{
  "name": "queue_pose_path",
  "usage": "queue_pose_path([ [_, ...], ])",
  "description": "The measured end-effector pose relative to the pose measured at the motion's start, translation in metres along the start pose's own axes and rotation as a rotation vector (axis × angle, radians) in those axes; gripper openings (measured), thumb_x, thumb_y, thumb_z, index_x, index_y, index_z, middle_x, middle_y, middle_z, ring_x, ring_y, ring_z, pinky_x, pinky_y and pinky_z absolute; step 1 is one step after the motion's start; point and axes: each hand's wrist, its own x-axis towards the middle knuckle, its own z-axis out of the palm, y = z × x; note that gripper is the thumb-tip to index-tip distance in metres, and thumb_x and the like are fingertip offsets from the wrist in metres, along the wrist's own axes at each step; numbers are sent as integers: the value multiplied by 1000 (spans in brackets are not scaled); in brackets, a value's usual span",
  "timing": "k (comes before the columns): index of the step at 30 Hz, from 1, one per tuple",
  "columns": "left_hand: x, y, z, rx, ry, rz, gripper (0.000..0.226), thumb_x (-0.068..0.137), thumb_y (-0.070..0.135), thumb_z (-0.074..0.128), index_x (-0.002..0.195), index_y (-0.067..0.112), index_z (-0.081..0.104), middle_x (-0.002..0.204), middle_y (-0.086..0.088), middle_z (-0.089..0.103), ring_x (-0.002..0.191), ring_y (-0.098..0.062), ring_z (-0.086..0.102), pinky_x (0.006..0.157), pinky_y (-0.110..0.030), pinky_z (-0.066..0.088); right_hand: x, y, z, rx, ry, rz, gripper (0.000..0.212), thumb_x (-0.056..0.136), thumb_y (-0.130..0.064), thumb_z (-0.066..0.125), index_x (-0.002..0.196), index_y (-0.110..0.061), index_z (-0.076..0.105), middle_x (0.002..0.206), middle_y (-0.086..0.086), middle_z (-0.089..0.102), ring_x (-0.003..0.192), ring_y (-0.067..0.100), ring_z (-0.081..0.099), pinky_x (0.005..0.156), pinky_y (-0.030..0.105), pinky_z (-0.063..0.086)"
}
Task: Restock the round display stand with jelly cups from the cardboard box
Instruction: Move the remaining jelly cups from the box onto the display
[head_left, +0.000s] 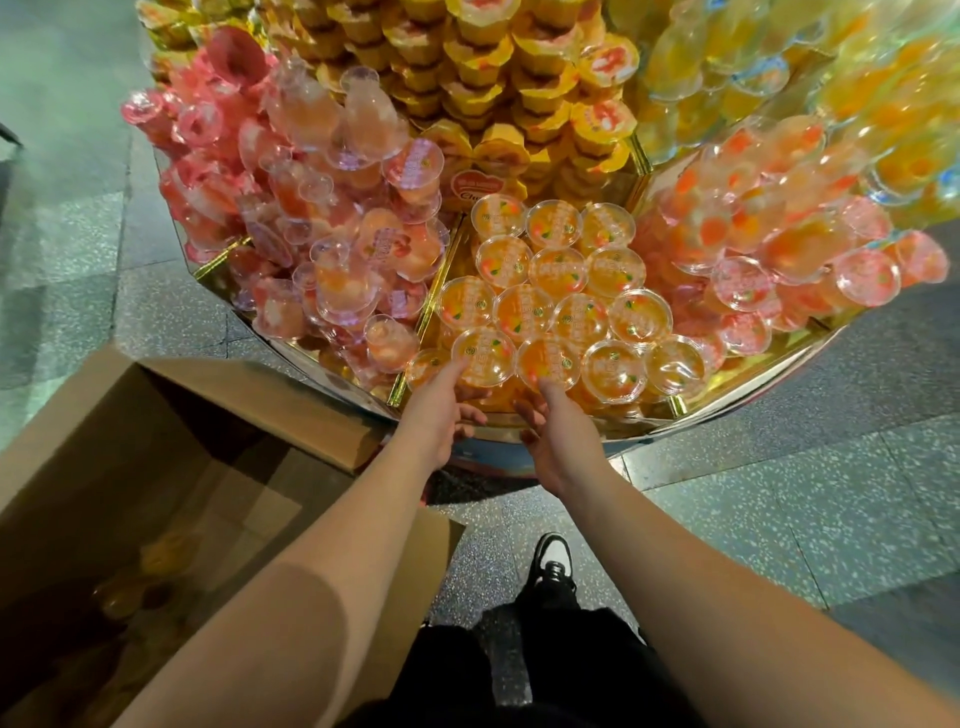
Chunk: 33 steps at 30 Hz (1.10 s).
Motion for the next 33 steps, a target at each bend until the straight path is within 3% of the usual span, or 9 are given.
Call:
queue_pose_path([
  [7, 5, -7, -1, -20, 25, -7, 39, 100, 47, 41, 118, 18, 59, 92, -5, 71, 61, -16, 53, 49, -26, 34, -4, -3, -7, -28, 2, -19, 41, 97, -32, 58, 134, -16, 49, 119, -3, 70, 105, 12, 68, 79, 35, 43],
  [12, 6, -13, 1, 4, 10, 1, 45, 96, 50, 47, 130, 20, 54, 109, -9, 69, 65, -16, 55, 48, -24, 37, -6, -6, -9, -35, -16, -14, 36, 99, -32, 57, 131, -18, 51, 117, -3, 71, 103, 11, 67, 78, 34, 42],
  [17, 2, -11, 7, 12, -2, 47, 41, 100, 52, 44, 130, 25, 50, 108, -9, 68, 61, -14, 56, 52, -26, 36, -5, -6, -10, -85, 4, -14, 35, 97, -35, 59, 127, -17, 52, 114, -2, 71, 104, 13, 67, 77, 33, 43],
  [20, 4, -11, 8, 46, 28, 89, 49, 98, 58, 46, 137, 28, 42, 122, -6, 64, 60, -13, 59, 48, -25, 38, -3, -5, -11, -102, 20, -17, 36, 96, -37, 61, 126, -17, 53, 113, -1, 71, 101, 14, 65, 77, 32, 44],
  [23, 2, -10, 11, 72, 48, 104, 45, 98, 58, 46, 132, 30, 40, 111, 1, 64, 62, -14, 59, 49, -25, 38, -2, -5, -11, -98, 18, -21, 34, 97, -36, 59, 125, -16, 54, 112, -1, 70, 98, 13, 65, 75, 32, 44],
  [26, -1, -9, 11, 115, 56, 121, 39, 97, 58, 45, 123, 29, 45, 105, -6, 69, 62, -14, 58, 49, -24, 39, -2, -5, -10, -80, 7, -18, 30, 98, -35, 59, 121, -17, 56, 112, -1, 70, 98, 13, 64, 75, 31, 42],
  [33, -3, -11, 8, 93, 64, 122, 43, 98, 55, 48, 124, 21, 52, 96, -6, 71, 61, -14, 58, 47, -24, 37, -1, -4, -8, -28, 0, -4, 33, 97, -36, 61, 123, -15, 57, 114, 1, 70, 93, 13, 63, 76, 33, 41],
])
